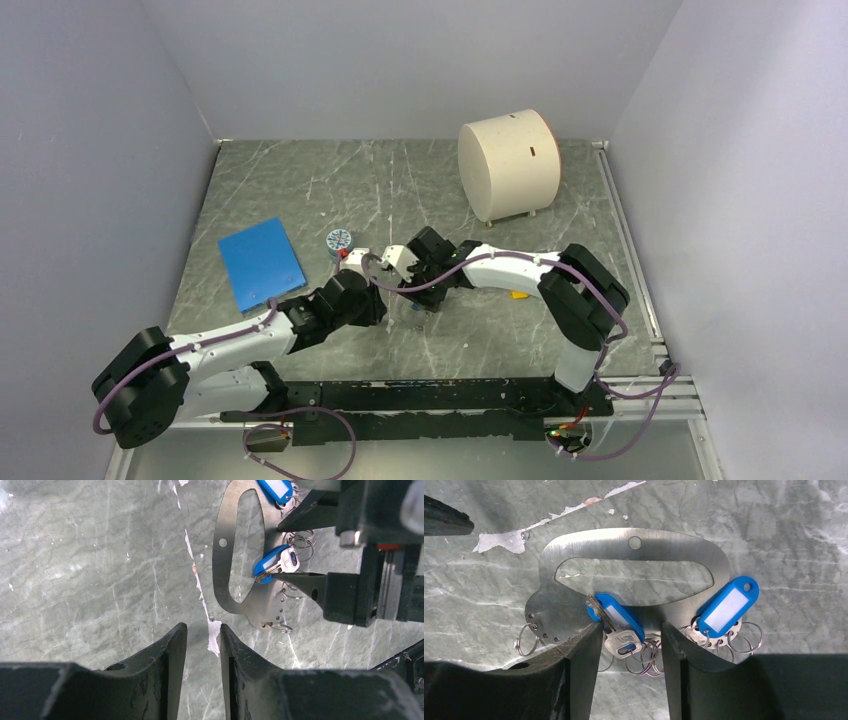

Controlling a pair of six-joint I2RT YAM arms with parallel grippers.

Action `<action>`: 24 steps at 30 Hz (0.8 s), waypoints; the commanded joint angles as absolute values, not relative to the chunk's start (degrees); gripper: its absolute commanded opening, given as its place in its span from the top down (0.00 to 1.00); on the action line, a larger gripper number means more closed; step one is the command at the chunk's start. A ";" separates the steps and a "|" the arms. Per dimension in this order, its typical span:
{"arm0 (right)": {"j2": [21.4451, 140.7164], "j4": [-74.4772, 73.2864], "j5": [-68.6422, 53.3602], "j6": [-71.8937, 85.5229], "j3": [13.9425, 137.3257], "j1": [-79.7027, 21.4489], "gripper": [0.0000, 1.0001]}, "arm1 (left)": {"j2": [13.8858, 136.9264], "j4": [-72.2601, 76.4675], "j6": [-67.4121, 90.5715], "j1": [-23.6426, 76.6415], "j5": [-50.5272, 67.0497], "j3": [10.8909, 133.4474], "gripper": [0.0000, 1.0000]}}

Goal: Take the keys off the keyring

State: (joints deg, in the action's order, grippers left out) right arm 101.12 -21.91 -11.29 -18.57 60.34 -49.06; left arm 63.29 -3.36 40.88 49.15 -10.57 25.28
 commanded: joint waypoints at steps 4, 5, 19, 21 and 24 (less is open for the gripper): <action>98.40 -20.24 -7.82 -19.94 58.77 -51.76 0.47 | 61.81 -3.38 39.79 48.96 -12.06 25.94 0.63; 98.71 -20.62 -7.33 -19.95 58.89 -52.03 0.47 | 61.46 -3.58 39.77 48.96 -12.16 25.86 0.63; 102.53 -20.50 -6.03 -20.06 59.96 -52.53 0.62 | 57.26 -5.80 40.00 48.87 -13.55 24.87 0.63; 102.74 -19.50 -4.97 -19.43 59.86 -52.56 0.62 | 57.43 -5.74 40.03 48.87 -13.54 24.87 0.63; 102.51 -16.98 -2.21 -17.84 59.59 -52.43 0.63 | 57.86 -5.31 40.07 48.79 -13.32 24.87 0.63</action>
